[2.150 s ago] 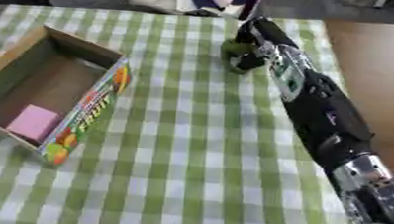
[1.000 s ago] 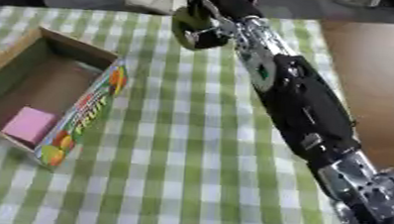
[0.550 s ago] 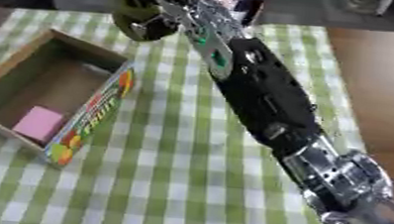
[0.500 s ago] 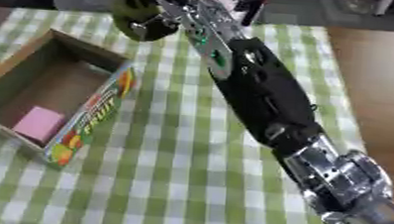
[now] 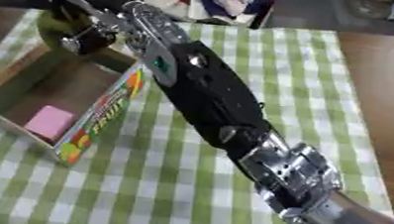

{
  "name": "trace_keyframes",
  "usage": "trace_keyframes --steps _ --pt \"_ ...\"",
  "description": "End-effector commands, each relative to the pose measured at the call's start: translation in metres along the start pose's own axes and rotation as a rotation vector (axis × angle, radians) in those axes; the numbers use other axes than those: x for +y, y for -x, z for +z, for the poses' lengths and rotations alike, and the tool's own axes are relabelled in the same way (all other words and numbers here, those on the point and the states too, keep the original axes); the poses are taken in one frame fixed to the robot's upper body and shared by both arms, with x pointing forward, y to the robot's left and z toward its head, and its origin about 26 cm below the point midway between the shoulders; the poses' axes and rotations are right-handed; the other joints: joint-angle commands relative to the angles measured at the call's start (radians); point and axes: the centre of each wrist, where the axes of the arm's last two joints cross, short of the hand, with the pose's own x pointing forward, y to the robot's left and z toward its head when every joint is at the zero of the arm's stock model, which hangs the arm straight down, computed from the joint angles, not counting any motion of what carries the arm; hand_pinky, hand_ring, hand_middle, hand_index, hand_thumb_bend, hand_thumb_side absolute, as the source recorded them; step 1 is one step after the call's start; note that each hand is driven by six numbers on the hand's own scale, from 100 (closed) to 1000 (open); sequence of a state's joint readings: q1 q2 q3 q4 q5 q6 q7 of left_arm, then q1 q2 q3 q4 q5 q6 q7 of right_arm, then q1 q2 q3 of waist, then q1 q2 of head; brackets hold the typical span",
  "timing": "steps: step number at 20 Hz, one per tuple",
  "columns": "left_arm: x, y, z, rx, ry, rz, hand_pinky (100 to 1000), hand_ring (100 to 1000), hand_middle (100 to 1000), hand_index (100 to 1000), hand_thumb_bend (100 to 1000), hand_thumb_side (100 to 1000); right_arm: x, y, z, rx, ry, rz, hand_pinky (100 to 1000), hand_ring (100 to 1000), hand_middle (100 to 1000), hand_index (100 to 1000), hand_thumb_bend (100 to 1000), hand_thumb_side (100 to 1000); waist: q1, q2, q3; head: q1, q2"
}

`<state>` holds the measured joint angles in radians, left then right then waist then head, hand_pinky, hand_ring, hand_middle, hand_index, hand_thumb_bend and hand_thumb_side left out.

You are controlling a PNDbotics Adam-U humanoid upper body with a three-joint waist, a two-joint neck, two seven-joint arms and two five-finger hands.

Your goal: Pick up objects on the table and place them in the box.

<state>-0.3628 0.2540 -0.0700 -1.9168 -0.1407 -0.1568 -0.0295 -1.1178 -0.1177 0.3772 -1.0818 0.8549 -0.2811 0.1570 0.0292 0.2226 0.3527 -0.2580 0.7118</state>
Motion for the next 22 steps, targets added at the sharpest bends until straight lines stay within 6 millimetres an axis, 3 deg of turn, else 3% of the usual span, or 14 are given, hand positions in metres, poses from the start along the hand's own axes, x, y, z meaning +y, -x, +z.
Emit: trace_keyframes --steps 1,4,6,10,13,18,19,22 --pt "0.002 -0.008 -0.006 -0.038 0.008 -0.001 576 714 739 805 523 650 0.003 -0.008 -0.008 -0.032 -0.011 -0.008 603 581 340 474 136 147 0.004 -0.014 0.004 -0.004 -0.001" --pt "0.001 -0.008 -0.007 -0.033 0.010 -0.001 576 714 739 806 521 652 0.016 -0.005 -0.006 -0.018 -0.049 -0.013 627 620 456 588 202 202 0.002 -0.013 0.002 -0.001 -0.001" --pt "0.001 -0.007 -0.006 -0.028 0.007 -0.004 576 714 740 806 521 653 0.029 0.002 0.000 0.011 -0.105 -0.027 644 670 583 726 254 247 0.001 -0.011 -0.007 0.006 -0.002" --pt "0.002 -0.004 -0.005 -0.018 0.003 -0.011 575 715 740 806 522 655 0.040 0.013 0.008 0.038 -0.174 -0.056 688 761 788 920 351 311 -0.003 -0.008 -0.027 0.017 -0.008" --pt "0.002 -0.003 -0.004 -0.014 -0.002 -0.015 575 715 740 806 521 655 0.038 0.017 0.013 0.053 -0.167 -0.071 712 804 876 970 405 329 -0.003 -0.007 -0.041 0.028 -0.011" --pt "0.003 -0.003 -0.004 -0.012 -0.004 -0.018 575 715 740 806 521 655 0.036 0.018 0.014 0.058 -0.157 -0.081 712 804 876 970 405 329 -0.004 -0.006 -0.046 0.032 -0.012" --pt "0.003 -0.002 -0.004 -0.011 -0.005 -0.018 573 715 739 805 521 654 0.033 0.019 0.015 0.059 -0.145 -0.080 750 855 977 1000 465 384 -0.004 -0.007 -0.052 0.034 -0.012" --pt "0.004 -0.001 -0.002 -0.004 -0.013 -0.024 573 714 738 805 522 654 0.016 0.020 0.020 0.051 -0.052 -0.062 750 855 974 1000 454 390 -0.005 -0.009 -0.075 0.042 -0.012"
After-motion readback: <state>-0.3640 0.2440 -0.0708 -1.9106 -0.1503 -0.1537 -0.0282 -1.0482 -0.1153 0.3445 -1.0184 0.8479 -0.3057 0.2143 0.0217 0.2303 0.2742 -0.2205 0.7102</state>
